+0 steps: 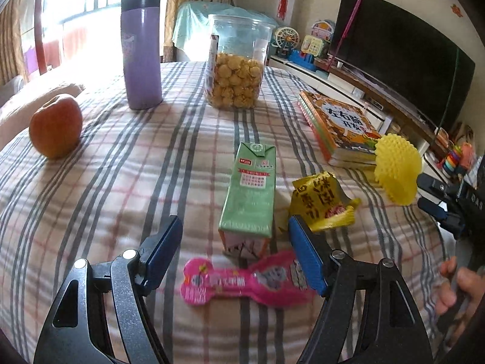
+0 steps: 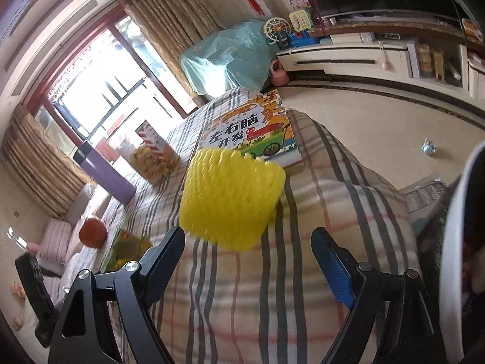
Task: Collect trash
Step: 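Grasp the green juice carton with the left tool while the right tool grasps the yellow foam net, then carry the green carton and yellow foam net over the bin with both tools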
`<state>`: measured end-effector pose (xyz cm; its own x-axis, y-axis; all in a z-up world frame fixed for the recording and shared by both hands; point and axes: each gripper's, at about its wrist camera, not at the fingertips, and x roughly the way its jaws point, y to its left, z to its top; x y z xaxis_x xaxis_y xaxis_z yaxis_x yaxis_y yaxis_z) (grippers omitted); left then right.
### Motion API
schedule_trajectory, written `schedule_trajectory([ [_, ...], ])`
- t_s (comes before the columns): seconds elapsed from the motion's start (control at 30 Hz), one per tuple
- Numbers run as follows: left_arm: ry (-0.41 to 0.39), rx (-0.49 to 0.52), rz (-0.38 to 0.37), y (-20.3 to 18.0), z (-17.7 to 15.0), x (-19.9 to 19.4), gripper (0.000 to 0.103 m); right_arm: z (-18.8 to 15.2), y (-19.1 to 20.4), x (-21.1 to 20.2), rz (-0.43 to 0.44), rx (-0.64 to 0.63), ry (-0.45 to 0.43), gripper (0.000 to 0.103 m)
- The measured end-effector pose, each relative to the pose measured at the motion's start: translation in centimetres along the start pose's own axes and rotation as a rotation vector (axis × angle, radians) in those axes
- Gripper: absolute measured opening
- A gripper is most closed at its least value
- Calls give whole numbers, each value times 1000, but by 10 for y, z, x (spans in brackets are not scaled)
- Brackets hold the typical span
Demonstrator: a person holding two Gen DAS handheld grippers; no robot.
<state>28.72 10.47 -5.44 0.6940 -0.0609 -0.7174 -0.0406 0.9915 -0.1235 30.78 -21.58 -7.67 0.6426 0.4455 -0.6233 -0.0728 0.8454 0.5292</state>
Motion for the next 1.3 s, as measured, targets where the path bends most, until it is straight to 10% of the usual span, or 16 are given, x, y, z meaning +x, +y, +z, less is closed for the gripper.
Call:
schedule_trajectory([
  [0.1, 8, 20, -31, -5, 2, 5, 52, 7, -3, 14, 4, 19, 5, 85],
  [0.17, 24, 40, -40, -10, 3, 9, 33, 9, -3, 19, 1, 10, 4, 67],
  [0.23, 28, 54, -45, -15, 2, 11, 32, 10, 0, 25, -4, -13, 23, 41],
  [0.37, 22, 68, -68, -26, -3, 7, 31, 6, 3, 20, 3, -42, 20, 29],
  [1.3, -24, 186, -287, -139, -52, -75, 31, -47, -32, -115, -5, -36, -70, 26],
])
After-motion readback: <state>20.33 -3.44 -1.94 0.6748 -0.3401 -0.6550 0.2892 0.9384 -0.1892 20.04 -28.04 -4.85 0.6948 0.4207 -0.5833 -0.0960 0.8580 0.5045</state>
